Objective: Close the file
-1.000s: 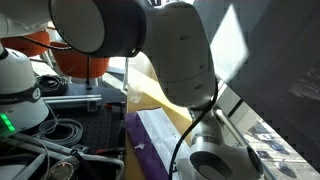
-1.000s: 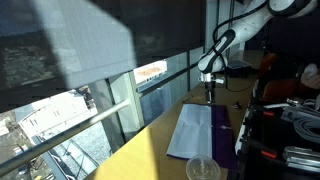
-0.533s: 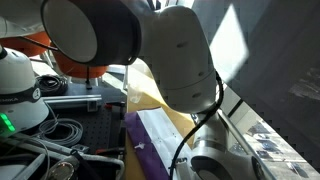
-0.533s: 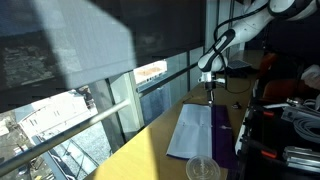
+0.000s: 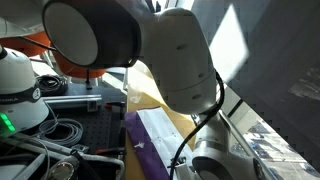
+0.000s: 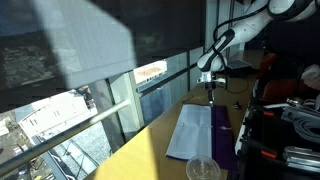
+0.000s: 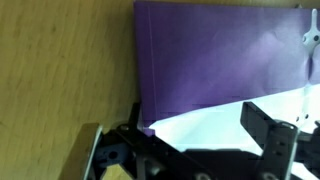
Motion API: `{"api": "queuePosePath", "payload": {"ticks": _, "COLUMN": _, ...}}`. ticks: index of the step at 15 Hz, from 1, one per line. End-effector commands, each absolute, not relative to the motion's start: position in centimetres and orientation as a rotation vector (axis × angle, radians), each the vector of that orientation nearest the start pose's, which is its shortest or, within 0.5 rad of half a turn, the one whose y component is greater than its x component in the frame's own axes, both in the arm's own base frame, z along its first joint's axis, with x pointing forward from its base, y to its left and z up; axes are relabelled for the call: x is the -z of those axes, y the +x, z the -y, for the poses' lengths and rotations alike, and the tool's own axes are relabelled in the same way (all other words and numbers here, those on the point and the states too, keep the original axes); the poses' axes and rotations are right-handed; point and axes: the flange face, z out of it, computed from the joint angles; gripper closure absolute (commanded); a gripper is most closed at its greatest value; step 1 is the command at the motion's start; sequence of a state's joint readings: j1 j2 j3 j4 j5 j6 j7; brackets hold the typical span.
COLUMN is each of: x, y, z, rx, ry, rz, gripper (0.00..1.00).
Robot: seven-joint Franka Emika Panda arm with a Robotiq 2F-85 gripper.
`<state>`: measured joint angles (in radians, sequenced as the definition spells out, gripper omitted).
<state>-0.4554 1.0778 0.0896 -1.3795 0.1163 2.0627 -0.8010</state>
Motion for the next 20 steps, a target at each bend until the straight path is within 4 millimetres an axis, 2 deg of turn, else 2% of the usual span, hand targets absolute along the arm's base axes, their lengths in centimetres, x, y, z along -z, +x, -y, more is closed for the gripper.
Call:
{"api": "queuePosePath", "payload": {"ticks": 1, "x": -3.1, "y": 62.2, "z": 24.6, "rx": -0.304, "ry": -2.683, "rz": 0.489, "gripper": 0.00}}
{"api": "queuePosePath", "payload": {"ticks": 2, "x": -3.0, "y": 62.2, "z": 24.7, "rx": -0.301, "ry": -2.678, "rz": 0.495, "gripper": 0.20}}
{"api": "queuePosePath", "payload": {"ticks": 12, "x": -3.2, "y": 62.1, "z": 26.2, "rx": -0.283, "ry": -2.674, "rz": 0.478, "gripper": 0.97}}
{"api": "queuePosePath", "payload": {"ticks": 15, "x": -3.8, "y": 62.4, "z": 26.2, "rx": -0.283, "ry": -2.673, "rz": 0.471, "gripper": 1.00}}
{"api": "queuePosePath", "payload": {"ticks": 17, "x": -5.3, "y": 62.8, "z": 25.9, "rx": -0.296, "ry": -2.685, "rz": 0.478, "gripper": 1.00}}
{"api": "queuePosePath", "payload": {"ticks": 20, "x": -10.0, "y": 63.7, "z": 25.3, "rx": -0.297, "ry": -2.731, "rz": 0.476, "gripper": 1.00}}
